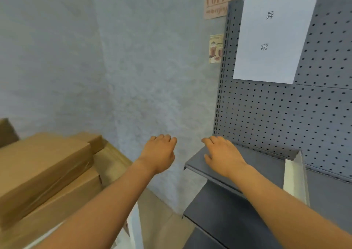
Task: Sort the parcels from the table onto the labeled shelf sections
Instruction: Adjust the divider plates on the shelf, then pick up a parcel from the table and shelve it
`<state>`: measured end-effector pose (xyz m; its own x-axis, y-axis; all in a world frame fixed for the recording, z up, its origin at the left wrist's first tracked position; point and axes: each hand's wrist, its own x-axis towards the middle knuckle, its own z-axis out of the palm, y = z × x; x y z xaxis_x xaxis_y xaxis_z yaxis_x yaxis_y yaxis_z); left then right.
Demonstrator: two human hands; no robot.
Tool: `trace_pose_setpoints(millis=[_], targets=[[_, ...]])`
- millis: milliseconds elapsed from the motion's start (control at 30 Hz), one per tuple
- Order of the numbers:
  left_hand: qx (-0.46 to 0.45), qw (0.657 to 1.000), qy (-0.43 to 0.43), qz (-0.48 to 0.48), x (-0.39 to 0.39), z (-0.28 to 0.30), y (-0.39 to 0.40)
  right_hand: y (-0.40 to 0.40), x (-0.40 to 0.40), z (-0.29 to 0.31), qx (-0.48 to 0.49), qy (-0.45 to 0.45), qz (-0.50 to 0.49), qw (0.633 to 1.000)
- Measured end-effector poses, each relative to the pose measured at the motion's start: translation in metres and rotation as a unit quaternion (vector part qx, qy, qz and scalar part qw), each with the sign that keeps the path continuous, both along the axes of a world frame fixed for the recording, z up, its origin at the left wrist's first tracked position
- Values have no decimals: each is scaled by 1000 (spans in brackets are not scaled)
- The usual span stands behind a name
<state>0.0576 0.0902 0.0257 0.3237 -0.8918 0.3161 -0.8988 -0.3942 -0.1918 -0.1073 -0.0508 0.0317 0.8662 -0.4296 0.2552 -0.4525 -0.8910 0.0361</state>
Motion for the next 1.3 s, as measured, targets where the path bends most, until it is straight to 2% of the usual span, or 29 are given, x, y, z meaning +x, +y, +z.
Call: trace_pose_setpoints(millis=[400, 600, 833, 1133, 1300], targets=[[54, 976, -4, 213, 0, 1, 197, 128, 67, -24, 50, 3, 187, 981], [22, 965, 6, 262, 2, 13, 284, 205, 99, -14, 47, -5, 255, 966], [20, 954, -32, 297, 3, 32, 380, 309, 131, 6, 47, -27, 301, 952], [-37, 923, 7, 383, -5, 37, 551, 466, 152, 12, 85, -55, 368, 924], [-65, 887, 43, 455, 0, 23, 625, 512, 166, 6, 105, -29, 343, 933]])
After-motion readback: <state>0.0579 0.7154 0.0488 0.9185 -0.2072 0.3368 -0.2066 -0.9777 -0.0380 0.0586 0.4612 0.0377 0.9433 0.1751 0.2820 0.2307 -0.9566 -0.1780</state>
